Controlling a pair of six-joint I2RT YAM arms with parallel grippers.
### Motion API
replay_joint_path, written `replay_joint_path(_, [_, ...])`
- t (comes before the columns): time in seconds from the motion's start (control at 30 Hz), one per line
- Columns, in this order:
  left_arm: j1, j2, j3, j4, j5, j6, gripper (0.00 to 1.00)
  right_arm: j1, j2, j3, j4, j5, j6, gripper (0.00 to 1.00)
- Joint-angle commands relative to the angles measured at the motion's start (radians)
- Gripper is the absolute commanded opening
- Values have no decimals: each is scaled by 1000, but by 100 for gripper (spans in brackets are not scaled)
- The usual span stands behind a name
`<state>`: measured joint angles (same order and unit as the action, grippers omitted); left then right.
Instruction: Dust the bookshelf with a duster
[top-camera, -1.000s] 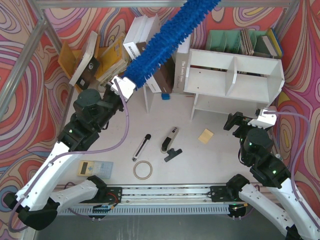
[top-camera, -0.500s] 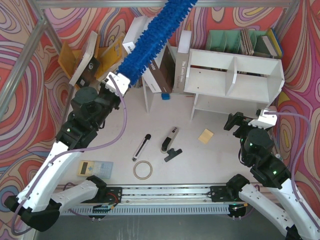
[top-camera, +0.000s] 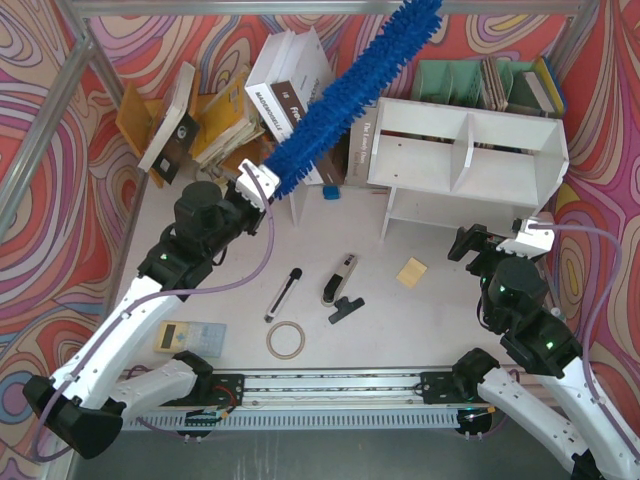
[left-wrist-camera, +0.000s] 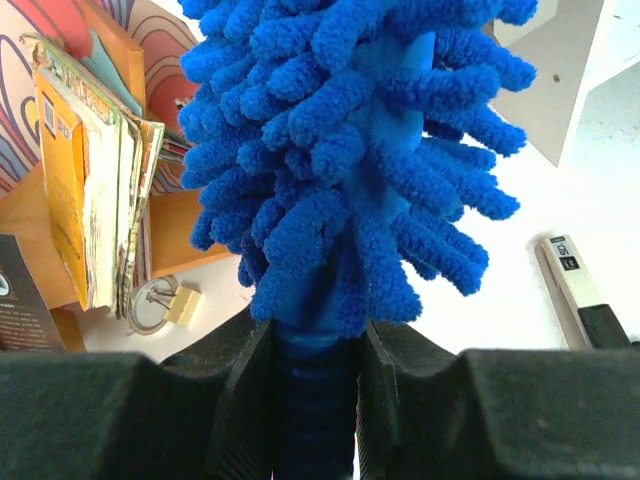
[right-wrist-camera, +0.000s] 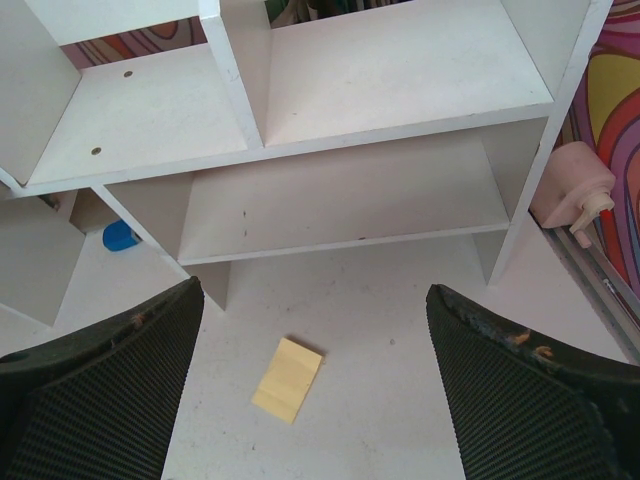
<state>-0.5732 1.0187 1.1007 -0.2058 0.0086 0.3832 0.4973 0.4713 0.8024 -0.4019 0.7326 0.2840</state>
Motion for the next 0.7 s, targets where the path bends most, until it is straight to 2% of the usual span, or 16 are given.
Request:
replay_joint_path(0.0, [10, -13, -10, 81, 8, -51, 0, -3, -6, -8, 25, 9, -11, 82])
replay_joint_path(0.37, [31, -51, 133, 34, -53, 36, 0, -2, -6, -8, 23, 7, -12, 82])
replay_joint_path(0.67, [42, -47, 39, 42, 12, -3, 0, -3, -13, -9, 23, 7, -11, 82])
